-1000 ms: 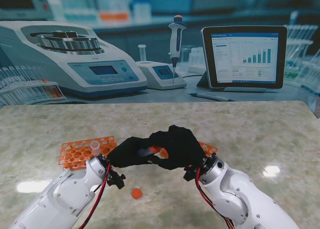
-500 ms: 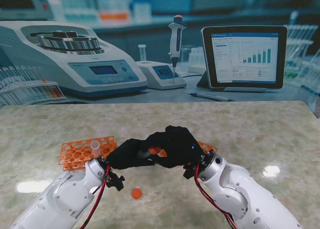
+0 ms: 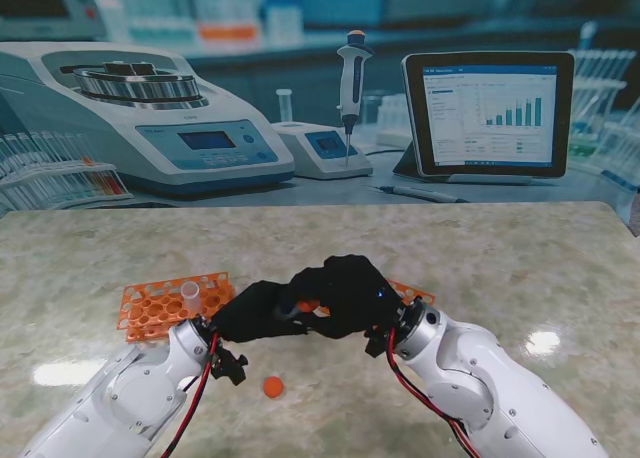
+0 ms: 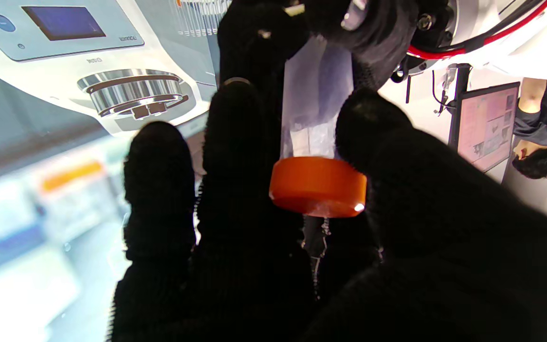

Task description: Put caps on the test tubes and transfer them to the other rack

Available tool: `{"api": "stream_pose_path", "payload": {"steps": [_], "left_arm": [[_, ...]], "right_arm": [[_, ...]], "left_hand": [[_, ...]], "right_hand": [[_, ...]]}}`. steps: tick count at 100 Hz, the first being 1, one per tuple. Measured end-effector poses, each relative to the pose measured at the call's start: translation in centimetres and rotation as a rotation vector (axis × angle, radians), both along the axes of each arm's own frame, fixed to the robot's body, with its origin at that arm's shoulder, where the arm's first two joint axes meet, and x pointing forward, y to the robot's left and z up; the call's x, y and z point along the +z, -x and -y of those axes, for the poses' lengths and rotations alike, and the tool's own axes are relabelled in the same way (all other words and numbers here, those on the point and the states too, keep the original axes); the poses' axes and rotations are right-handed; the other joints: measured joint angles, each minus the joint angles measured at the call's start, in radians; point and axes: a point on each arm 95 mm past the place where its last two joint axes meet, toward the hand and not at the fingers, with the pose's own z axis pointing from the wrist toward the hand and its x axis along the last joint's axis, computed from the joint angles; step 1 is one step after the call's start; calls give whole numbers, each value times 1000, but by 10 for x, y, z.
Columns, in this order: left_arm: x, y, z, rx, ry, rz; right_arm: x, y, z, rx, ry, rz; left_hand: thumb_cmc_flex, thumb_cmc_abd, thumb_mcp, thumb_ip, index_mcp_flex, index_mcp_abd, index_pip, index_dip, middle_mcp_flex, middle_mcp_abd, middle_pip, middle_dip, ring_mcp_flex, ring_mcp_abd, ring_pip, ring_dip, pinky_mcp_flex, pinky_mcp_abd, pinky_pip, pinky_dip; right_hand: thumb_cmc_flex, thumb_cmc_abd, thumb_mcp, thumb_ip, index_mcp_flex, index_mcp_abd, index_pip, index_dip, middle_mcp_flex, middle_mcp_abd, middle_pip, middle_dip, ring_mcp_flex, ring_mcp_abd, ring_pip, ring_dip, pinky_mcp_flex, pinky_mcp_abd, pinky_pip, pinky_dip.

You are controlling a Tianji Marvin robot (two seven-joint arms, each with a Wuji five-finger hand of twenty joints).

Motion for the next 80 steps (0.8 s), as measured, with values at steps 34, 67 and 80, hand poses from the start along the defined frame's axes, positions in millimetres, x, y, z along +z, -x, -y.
{"api": "stream_pose_path", "payload": {"steps": [34, 67, 80], "left_arm": [[-3, 2, 0, -3, 2, -4], [-3, 2, 3, -7, 10, -3], [-2, 3, 3, -9, 12, -4]], "right_arm": [[1, -1, -2, 45, 27, -30], [3, -3, -1, 74, 27, -29], [4, -3, -1, 81, 26, -32]], "left_hand": [[0, 0, 0, 0, 0, 8, 0, 0, 0, 0, 0, 0, 0, 0, 0, 0, -1, 0, 0, -10], [0, -7, 0, 0, 0, 9, 0, -15, -16, 0, -4, 0, -15, 2, -31, -1, -14, 15, -16, -63], [0, -9, 0, 0, -1, 9, -4, -37, -39, 0, -28, 0, -42, 4, -65, -12, -20, 34, -65, -99]], "right_hand": [[-2, 0, 64, 0, 85, -14, -25, 120, -4, 53, 11, 87, 11, -10, 149, 114, 45, -12, 16, 51], [-26, -48, 141, 0, 140, -25, -26, 134, 20, 71, 17, 85, 23, -14, 235, 125, 85, -13, 52, 78], [-28, -50, 151, 0, 142, -25, -27, 134, 27, 79, 17, 85, 23, -14, 241, 125, 86, -13, 53, 78]]}}
